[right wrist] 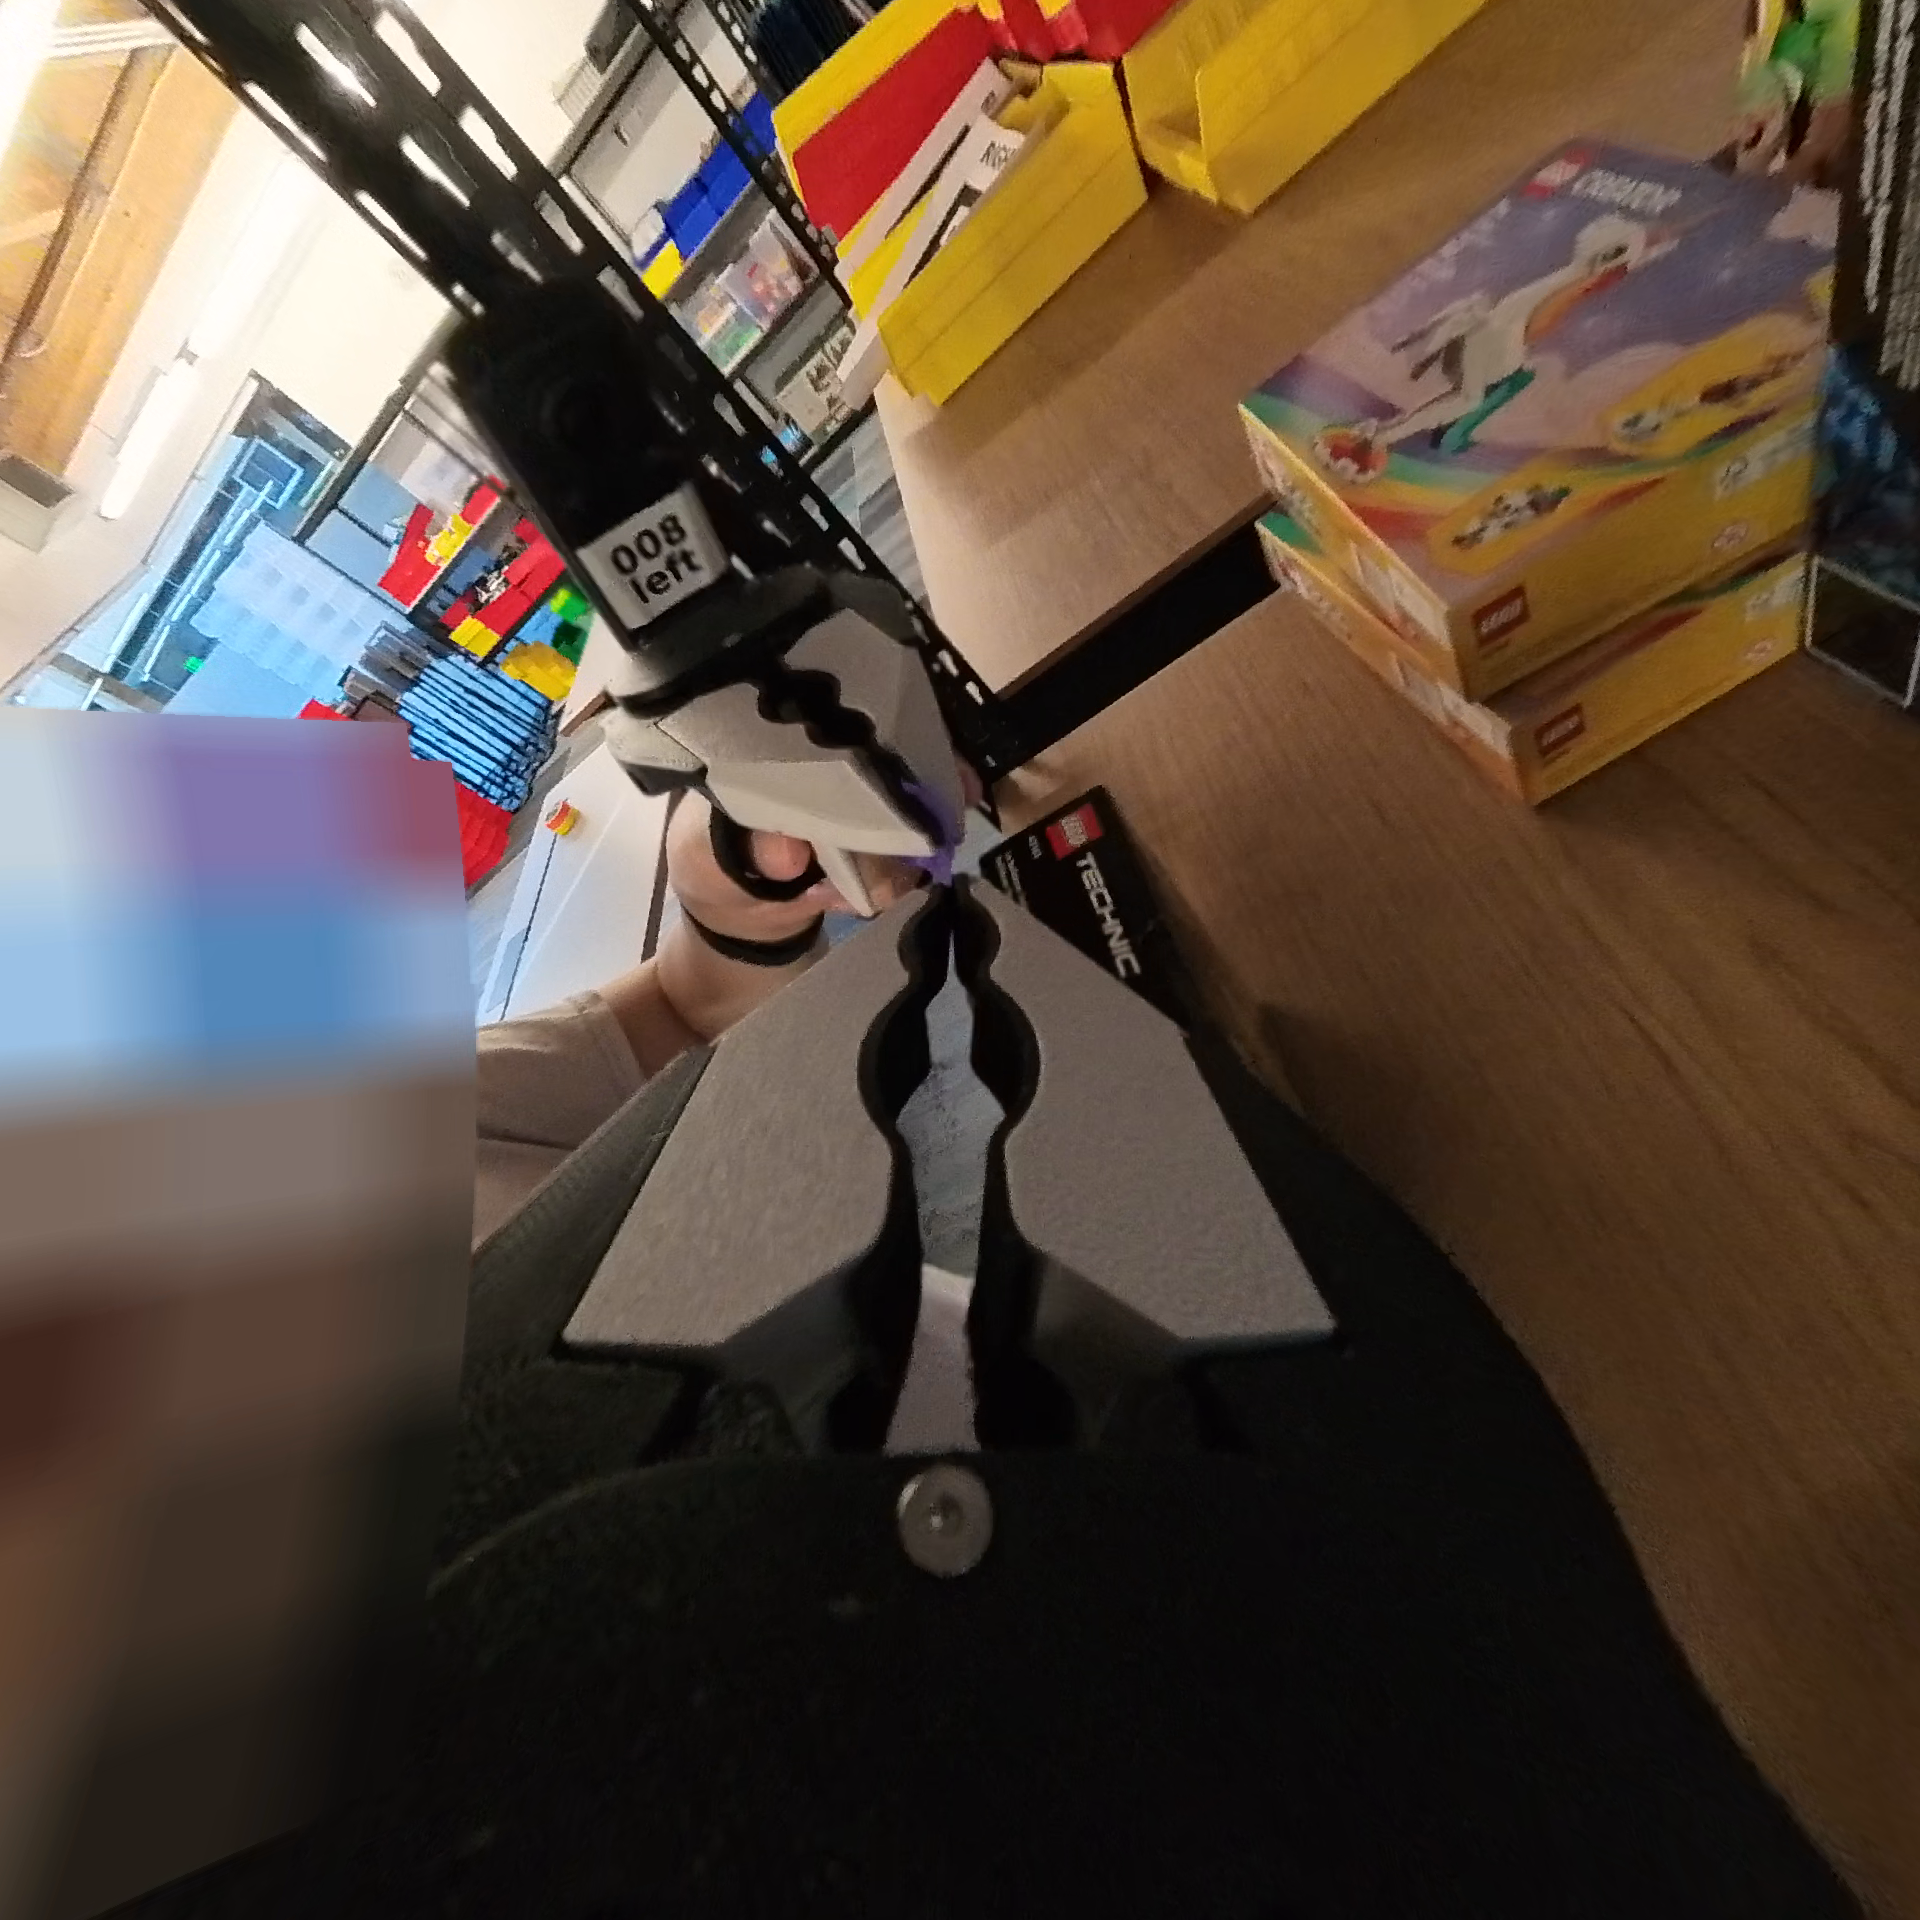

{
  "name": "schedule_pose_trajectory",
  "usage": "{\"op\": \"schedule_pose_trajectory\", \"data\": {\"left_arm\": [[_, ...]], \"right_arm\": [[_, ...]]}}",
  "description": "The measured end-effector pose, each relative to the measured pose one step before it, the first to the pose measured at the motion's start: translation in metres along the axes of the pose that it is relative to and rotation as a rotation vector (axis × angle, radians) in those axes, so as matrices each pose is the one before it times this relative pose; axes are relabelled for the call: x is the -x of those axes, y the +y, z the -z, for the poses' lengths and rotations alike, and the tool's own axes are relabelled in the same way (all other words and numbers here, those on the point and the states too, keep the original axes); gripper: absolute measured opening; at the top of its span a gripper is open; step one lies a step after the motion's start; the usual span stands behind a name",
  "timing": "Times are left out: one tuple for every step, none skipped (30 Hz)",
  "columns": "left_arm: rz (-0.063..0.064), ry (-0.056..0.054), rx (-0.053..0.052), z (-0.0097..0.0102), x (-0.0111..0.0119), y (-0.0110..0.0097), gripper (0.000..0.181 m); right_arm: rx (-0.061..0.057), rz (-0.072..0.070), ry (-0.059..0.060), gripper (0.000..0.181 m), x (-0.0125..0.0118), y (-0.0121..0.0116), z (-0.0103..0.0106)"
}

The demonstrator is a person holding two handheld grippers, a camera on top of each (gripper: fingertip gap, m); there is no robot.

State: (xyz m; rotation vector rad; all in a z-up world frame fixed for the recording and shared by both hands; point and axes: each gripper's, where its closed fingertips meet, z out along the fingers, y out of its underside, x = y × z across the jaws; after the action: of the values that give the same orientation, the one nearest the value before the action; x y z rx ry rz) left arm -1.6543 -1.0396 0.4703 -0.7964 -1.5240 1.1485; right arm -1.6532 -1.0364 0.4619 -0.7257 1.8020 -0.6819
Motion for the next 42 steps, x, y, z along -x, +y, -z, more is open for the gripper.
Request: {"op": "schedule_pose_trajectory", "data": {"left_arm": [[-0.0437, -0.0034, 0.0233, -0.00036, -0.00122, 0.00302, 0.000], [-0.0466, -0.0092, 0.0269, -0.00055, -0.00099, 0.00354, 0.000], [-0.0467, -0.0134, 0.0262, -0.00050, -0.00089, 0.00333, 0.000], [-0.0488, -0.0134, 0.0225, -0.00029, -0.00135, 0.00221, 0.000], [-0.0496, -0.0131, 0.0267, -0.00006, -0.00169, 0.00235, 0.000], [-0.0461, -0.0152, 0.0370, -0.00059, -0.00168, 0.00337, 0.000], [-0.0408, -0.0171, 0.0401, -0.00074, -0.00158, 0.00375, 0.000], [-0.0297, -0.0058, 0.0389, -0.00067, -0.00296, 0.00362, 0.008], [-0.0109, 0.0052, 0.0322, -0.00054, -0.00352, 0.00275, 0.014], [0.0039, 0.0058, 0.0178, -0.00014, -0.00227, 0.00094, 0.016], [0.0119, 0.0055, 0.0031, 0.00036, -0.00069, -0.00056, 0.016], [0.0173, 0.0065, -0.0031, 0.00058, 0.00048, -0.00110, 0.015], [0.0232, 0.0093, -0.0011, 0.00035, 0.00087, -0.00028, 0.014], [0.0277, 0.0088, 0.0043, 0.00034, 0.00143, 0.00052, 0.014], [0.0272, -0.0389, 0.0127, 0.00085, 0.00899, 0.00164, 0.040], [0.0052, -0.1167, 0.0212, 0.00304, 0.02102, 0.00291, 0.055], [-0.0223, -0.1199, 0.0098, 0.00420, 0.02152, 0.00185, 0.049], [-0.0151, -0.0336, -0.0186, 0.00363, 0.00808, -0.00142, 0.040], [0.0174, 0.0631, -0.0338, 0.00322, -0.00700, -0.00390, 0.032], [0.0423, 0.1028, -0.0294, 0.00199, -0.01295, -0.00432, 0.031], [0.0404, 0.0684, -0.0101, -0.00060, -0.00797, -0.00233, 0.033], [0.0151, 0.0064, 0.0121, -0.00281, 0.00066, 0.00061, 0.043], [-0.0121, -0.0302, 0.0220, -0.00380, 0.00518, 0.00232, 0.050], [-0.0231, -0.0328, 0.0213, -0.00448, 0.00454, 0.00235, 0.055], [-0.0191, -0.0192, 0.0193, -0.00445, 0.00196, 0.00212, 0.059], [-0.0139, -0.0101, 0.0205, -0.00417, 0.00053, 0.00220, 0.063], [-0.0147, -0.0080, 0.0213, -0.00367, 0.00042, 0.00210, 0.064], [-0.0155, -0.0054, 0.0159, -0.00322, 0.00017, 0.00146, 0.065], [-0.0111, -0.0012, 0.0098, -0.00265, -0.00012, 0.00086, 0.065], [-0.0054, 0.0045, 0.0100, -0.00218, -0.00051, 0.00106, 0.066], [-0.0014, 0.0099, 0.0129, -0.00201, -0.00104, 0.00175, 0.067], [-0.0003, 0.0097, 0.0125, -0.00168, -0.00084, 0.00194, 0.067], [-0.0021, 0.0055, 0.0102, -0.00161, -0.00031, 0.00182, 0.067], [-0.0035, 0.0034, 0.0084, -0.00152, 0.00005, 0.00189, 0.067], [-0.0024, 0.0030, 0.0067, -0.00132, 0.00005, 0.00169, 0.067], [-0.0006, 0.0040, 0.0038, -0.00124, -0.00021, 0.00121, 0.066], [0.0003, 0.0057, 0.0023, -0.00096, -0.00038, 0.00085, 0.066], [0.0005, 0.0049, 0.0020, -0.00073, -0.00033, 0.00061, 0.065], [-0.0004, 0.0019, 0.0002, -0.00046, 0.00028, 0.00023, 0.065], [-0.0011, 0.0012, -0.0002, -0.00026, 0.00018, 0.00018, 0.064], [-0.0009, 0.0025, -0.0006, -0.00008, -0.00006, 0.00001, 0.064], [-0.0007, 0.0020, -0.0012, 0.00005, -0.00006, -0.00009, 0.064]], "right_arm": [[0.0183, -0.0126, 0.0022, 0.000, -0.00065, 0.00324, 0.00018], [0.0203, -0.0210, 0.0026, 0.000, -0.00084, 0.00361, -0.00016], [0.0170, -0.0293, -0.0029, 0.000, -0.00013, 0.00293, -0.00006], [0.0106, -0.0305, -0.0064, 0.000, 0.00037, 0.00203, 0.00031], [0.0194, -0.0321, -0.0054, 0.000, 0.00036, 0.00337, -0.00015], [0.0205, -0.0321, 0.0011, 0.000, -0.00038, 0.00342, -0.00044], [0.0175, -0.0290, 0.0078, 0.000, -0.00123, 0.00275, -0.00043], [0.0177, -0.0241, 0.0086, 0.000, -0.00117, 0.00243, -0.00052], [0.0154, -0.0213, 0.0063, 0.000, -0.00034, 0.00165, -0.00001], [0.0109, -0.0169, 0.0046, 0.000, 0.00054, 0.00067, 0.00021], [0.0050, -0.0094, 0.0088, 0.000, 0.00034, -0.00027, 0.00019], [0.0040, -0.0099, 0.0106, 0.000, -0.00017, -0.00044, -0.00009], [0.0082, -0.0115, 0.0072, 0.000, 0.00018, -0.00016, -0.00036], [0.0082, -0.0103, 0.0099, 0.000, -0.00074, -0.00034, -0.00040], [0.0199, -0.0086, 0.0290, 0.000, -0.00410, 0.00179, -0.00013], [0.0197, 0.0022, 0.0298, 0.000, -0.00501, 0.00247, 0.00029], [0.0003, -0.0116, 0.0142, 0.000, -0.00378, 0.00048, 0.00075], [-0.0044, -0.0252, -0.0041, 0.000, -0.00167, -0.00025, 0.00020], [0.0018, -0.0271, -0.0088, 0.000, -0.00093, -0.00014, -0.00070], [0.0031, -0.0203, 0.0025, 0.000, -0.00198, -0.00046, -0.00121], [0.0079, -0.0106, 0.0093, 0.000, -0.00231, -0.00003, -0.00187], [0.0119, -0.0104, 0.0059, 0.000, -0.00139, 0.00060, -0.00211], [0.0075, -0.0137, 0.0016, 0.000, -0.00074, 0.00039, -0.00183], [0.0069, -0.0156, 0.0030, 0.000, -0.00124, 0.00058, -0.00162], [0.0046, -0.0158, 0.0048, 0.000, -0.00169, 0.00032, -0.00124], [0.0060, -0.0137, 0.0026, 0.000, -0.00150, 0.00037, -0.00087], [0.0054, -0.0129, 0.0050, 0.000, -0.00171, 0.00010, -0.00052], [-0.0032, -0.0110, 0.0045, 0.000, -0.00141, -0.00113, -0.00004], [0.0016, -0.0064, 0.0061, 0.000, -0.00121, -0.00044, 0.00002], [0.0052, -0.0036, 0.0076, 0.000, -0.00119, 0.00021, -0.00023], [0.0018, -0.0042, 0.0061, 0.000, -0.00105, 0.00010, -0.00016], [-0.0006, -0.0066, 0.0003, 0.000, -0.00037, -0.00034, -0.00014], [0.0042, -0.0099, -0.0036, 0.000, 0.00006, 0.00043, -0.00032], [0.0094, -0.0092, -0.0033, 0.000, 0.00011, 0.00108, -0.00032], [0.0031, -0.0045, 0.0065, 0.000, -0.00121, 0.00021, 0.00010], [0.0058, -0.0036, 0.0056, 0.000, -0.00085, 0.00047, 0.00003], [0.0088, -0.0042, 0.0017, 0.000, -0.00015, 0.00084, 0.00008], [0.0047, -0.0033, 0.0034, 0.000, -0.00047, 0.00030, 0.00016], [-0.0034, -0.0028, 0.0037, 0.000, -0.00053, -0.00081, 0.00008], [0.0053, -0.0038, 0.0010, 0.000, -0.00038, 0.00042, -0.00041], [0.0094, -0.0033, 0.0040, 0.000, -0.00086, 0.00116, -0.00083], [0.0029, -0.0001, 0.0041, 0.000, -0.00073, 0.00019, -0.00062]]}}
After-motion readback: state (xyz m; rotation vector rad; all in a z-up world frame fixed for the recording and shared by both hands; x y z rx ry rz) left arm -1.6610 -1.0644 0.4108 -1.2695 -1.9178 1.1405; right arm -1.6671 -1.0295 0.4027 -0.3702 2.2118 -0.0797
